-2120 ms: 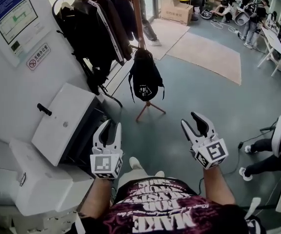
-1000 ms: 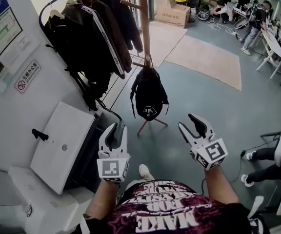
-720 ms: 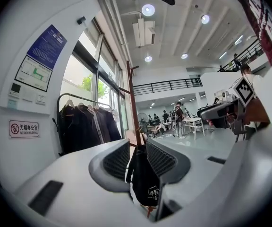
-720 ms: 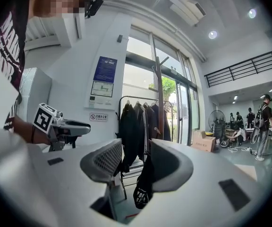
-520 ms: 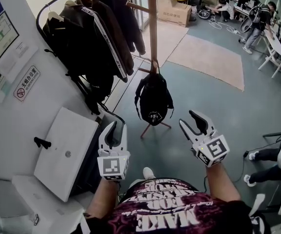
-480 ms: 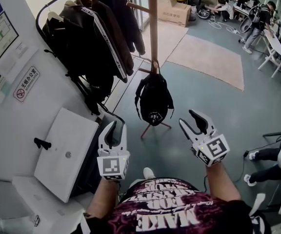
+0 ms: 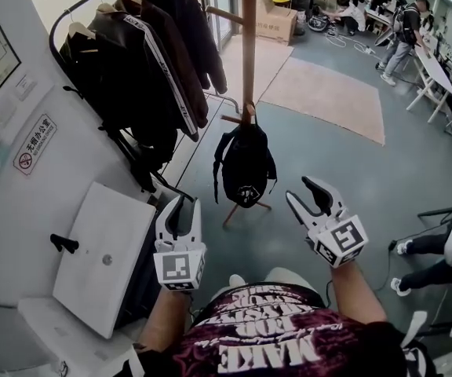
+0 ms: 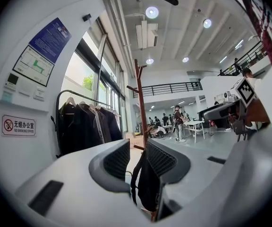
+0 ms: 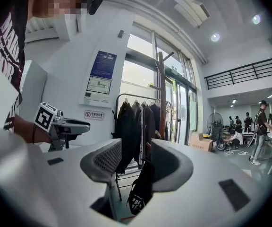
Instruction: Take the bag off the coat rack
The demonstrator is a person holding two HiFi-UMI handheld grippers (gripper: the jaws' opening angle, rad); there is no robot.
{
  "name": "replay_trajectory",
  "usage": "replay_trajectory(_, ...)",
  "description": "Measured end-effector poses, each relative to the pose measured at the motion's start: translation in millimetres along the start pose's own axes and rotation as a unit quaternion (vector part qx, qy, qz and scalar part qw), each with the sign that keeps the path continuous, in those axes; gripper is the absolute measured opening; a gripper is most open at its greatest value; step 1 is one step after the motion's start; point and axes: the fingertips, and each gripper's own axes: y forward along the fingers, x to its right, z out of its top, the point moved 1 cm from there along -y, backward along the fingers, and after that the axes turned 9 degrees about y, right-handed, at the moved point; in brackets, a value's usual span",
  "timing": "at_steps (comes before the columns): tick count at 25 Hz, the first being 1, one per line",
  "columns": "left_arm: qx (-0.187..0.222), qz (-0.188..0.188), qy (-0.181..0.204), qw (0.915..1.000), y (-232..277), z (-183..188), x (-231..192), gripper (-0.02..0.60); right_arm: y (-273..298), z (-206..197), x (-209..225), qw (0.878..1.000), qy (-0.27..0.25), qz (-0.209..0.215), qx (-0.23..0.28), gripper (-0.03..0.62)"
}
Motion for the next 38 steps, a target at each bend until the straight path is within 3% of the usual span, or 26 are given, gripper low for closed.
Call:
replay_trajectory(9,0.017,-0.007,-0.005,0.9998,24,3,9,0.112,13,-7,20,1.000,0.010,0.005,-0.006,0.190)
replay_trajectory(22,-0.008,0.005,-0.010,0.9999,88,1,13,0.112,69,-6,78,0.999,0.019,0.034,-0.018,0.189)
replay_trajectory(38,-0.027,-0.004,-0.012,0.9995,166,-15,22,0.112,139,-24,114,0.995,0.026,0.079,-0.056,0.187)
